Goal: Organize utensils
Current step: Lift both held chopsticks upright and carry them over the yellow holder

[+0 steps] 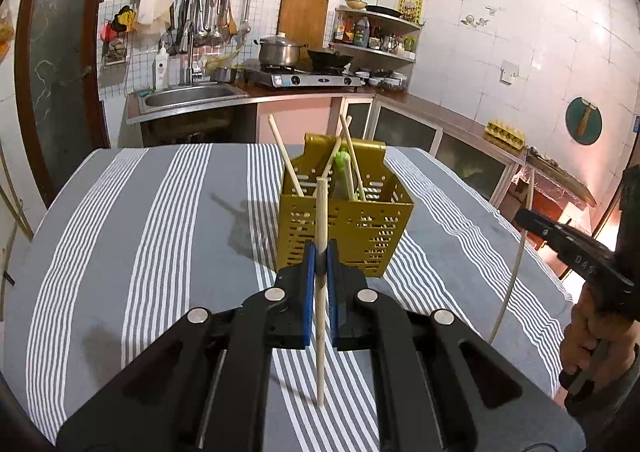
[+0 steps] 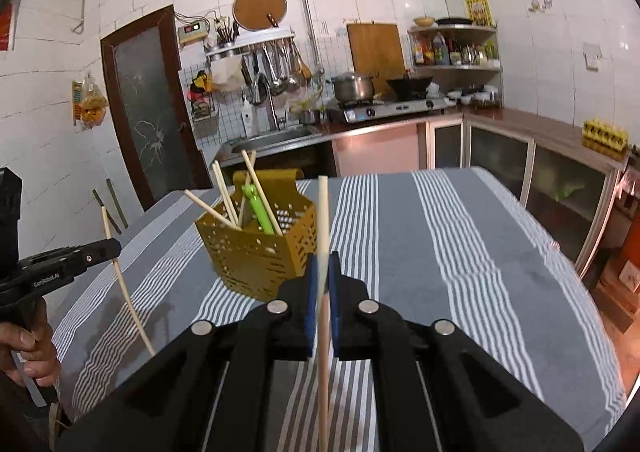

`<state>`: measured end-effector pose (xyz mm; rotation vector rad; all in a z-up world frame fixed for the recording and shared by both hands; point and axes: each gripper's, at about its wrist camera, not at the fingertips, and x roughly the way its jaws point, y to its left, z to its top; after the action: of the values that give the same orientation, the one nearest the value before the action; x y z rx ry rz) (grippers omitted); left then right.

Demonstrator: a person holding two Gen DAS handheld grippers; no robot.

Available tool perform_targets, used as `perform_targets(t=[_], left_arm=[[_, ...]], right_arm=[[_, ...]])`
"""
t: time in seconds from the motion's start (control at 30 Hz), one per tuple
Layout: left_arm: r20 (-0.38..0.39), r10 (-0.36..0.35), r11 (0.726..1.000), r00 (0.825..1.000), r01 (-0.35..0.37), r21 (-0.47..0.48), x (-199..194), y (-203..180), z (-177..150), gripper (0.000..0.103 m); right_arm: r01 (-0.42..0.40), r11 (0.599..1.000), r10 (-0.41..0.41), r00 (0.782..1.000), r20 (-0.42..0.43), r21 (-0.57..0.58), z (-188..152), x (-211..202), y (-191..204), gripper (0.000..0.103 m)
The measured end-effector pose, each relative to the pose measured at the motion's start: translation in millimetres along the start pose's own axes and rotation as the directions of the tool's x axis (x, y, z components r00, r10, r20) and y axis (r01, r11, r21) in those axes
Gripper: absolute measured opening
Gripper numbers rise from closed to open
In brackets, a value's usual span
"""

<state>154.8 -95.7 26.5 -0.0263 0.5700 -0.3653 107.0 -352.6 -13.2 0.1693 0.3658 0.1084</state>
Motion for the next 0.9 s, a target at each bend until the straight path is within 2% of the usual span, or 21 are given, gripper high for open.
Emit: perform_targets(t=[0.33, 0.57, 0.9], left_arm=[[0.03, 0.008, 1.0, 1.0, -0.008, 0.009, -8.0, 2.5, 10.4, 0.004], [0.066, 0.007, 1.0, 0.998, -0.009, 0.029, -15.8, 12.0, 19.3, 0.004], [0.138, 0.032, 0.997, 0.99, -0.04, 0.059, -24.7, 27.7, 52.4, 0.004]], right_arm=[[0.019, 0.999, -0.013, 0.99, 0.143, -0.037, 22.5, -30.4, 10.7, 0.006], [0.018, 0.998, -0.01, 0.987, 0.159, -0.052, 38.0, -23.5, 19.9, 0.006], [0.013, 0.995, 0.006, 0.982, 0.19, -0.096, 62.3, -18.6, 34.5, 0.006]])
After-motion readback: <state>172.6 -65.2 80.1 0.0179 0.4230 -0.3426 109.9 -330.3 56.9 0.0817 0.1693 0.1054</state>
